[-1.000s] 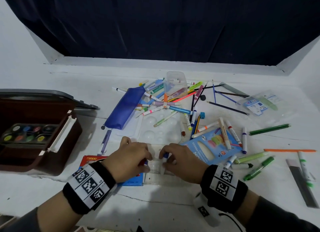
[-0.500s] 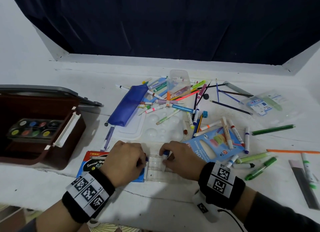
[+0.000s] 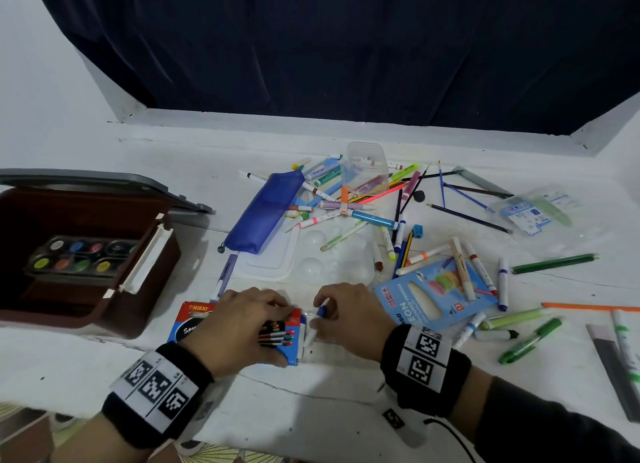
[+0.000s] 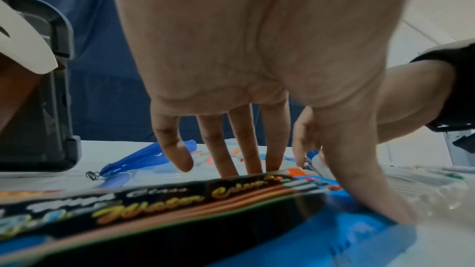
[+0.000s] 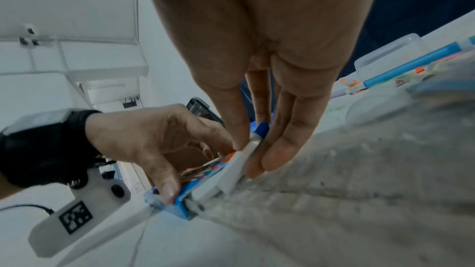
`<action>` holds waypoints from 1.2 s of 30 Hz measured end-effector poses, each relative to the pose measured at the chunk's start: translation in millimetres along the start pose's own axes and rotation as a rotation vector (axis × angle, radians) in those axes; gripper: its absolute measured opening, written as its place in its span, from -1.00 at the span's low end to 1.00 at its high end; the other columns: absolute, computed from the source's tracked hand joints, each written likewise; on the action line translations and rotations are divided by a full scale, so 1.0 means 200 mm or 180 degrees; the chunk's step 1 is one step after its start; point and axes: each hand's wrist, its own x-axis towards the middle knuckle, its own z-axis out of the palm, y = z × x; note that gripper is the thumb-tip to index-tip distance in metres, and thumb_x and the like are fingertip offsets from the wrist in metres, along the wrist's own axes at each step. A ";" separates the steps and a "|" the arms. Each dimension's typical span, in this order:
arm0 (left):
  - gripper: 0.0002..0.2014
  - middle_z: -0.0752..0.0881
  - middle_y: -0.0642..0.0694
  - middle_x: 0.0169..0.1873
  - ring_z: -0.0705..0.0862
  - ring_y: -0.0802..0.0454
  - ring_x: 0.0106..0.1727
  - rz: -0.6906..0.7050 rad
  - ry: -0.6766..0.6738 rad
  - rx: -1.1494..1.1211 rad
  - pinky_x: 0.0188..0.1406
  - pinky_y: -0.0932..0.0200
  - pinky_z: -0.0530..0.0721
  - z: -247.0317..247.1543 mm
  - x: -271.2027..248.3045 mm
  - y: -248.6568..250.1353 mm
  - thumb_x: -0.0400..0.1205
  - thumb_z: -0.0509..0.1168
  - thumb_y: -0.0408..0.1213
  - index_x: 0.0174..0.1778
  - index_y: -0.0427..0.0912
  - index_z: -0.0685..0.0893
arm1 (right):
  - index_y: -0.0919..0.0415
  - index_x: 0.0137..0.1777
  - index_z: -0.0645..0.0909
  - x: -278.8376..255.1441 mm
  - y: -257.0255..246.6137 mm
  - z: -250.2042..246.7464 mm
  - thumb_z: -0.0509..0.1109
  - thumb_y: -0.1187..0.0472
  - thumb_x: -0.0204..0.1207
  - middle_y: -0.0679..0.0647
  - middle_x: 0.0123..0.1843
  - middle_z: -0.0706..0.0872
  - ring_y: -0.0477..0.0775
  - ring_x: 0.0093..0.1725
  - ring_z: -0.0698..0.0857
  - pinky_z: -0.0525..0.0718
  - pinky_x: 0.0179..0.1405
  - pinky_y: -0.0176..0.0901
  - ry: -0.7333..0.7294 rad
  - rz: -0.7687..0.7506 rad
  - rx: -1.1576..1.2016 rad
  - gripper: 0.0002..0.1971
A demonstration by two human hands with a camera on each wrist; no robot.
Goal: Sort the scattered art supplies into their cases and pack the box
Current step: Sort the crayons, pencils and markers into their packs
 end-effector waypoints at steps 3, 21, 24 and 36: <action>-0.32 0.53 0.31 0.39 0.48 0.25 0.35 0.0014 0.0055 0.0182 0.38 0.12 0.39 0.01 0.01 0.00 0.44 0.40 0.36 0.49 0.23 0.54 | 0.09 0.04 0.59 0.02 -0.01 0.00 0.61 0.05 0.42 0.02 -0.15 0.75 -0.04 -0.21 0.71 0.68 -0.28 -0.31 0.0026 0.0086 0.0017 -0.69; -0.23 0.58 0.28 0.35 0.55 0.18 0.36 -0.0060 0.0066 0.0028 0.39 0.01 0.41 0.03 0.01 -0.05 0.37 0.39 0.46 0.49 0.24 0.50 | 0.22 0.05 0.76 -0.01 -0.08 0.03 0.62 0.07 0.40 0.00 -0.15 0.70 -0.04 -0.17 0.64 0.62 -0.12 -0.20 -0.0273 -0.0342 -0.0669 -0.70; -0.25 0.54 0.31 0.35 0.52 0.21 0.37 0.0002 0.0014 -0.0072 0.42 -0.01 0.37 0.02 0.01 -0.04 0.40 0.37 0.42 0.51 0.28 0.45 | 0.08 0.08 0.73 -0.06 -0.07 0.00 0.56 0.04 0.47 -0.09 -0.10 0.74 -0.13 -0.20 0.68 0.68 -0.13 -0.25 0.0095 -0.0341 -0.0349 -0.77; -0.83 0.56 0.08 -0.40 0.55 0.08 -0.41 0.0567 0.1248 -0.1625 -0.29 0.28 0.48 -0.01 0.20 0.32 0.62 0.33 0.15 0.02 0.21 0.63 | -0.07 -0.06 0.50 -0.48 0.30 -0.42 0.49 0.32 0.48 -0.06 -0.36 0.66 -0.04 -0.37 0.63 0.48 -0.41 -0.43 0.1818 0.0011 -0.0103 -0.72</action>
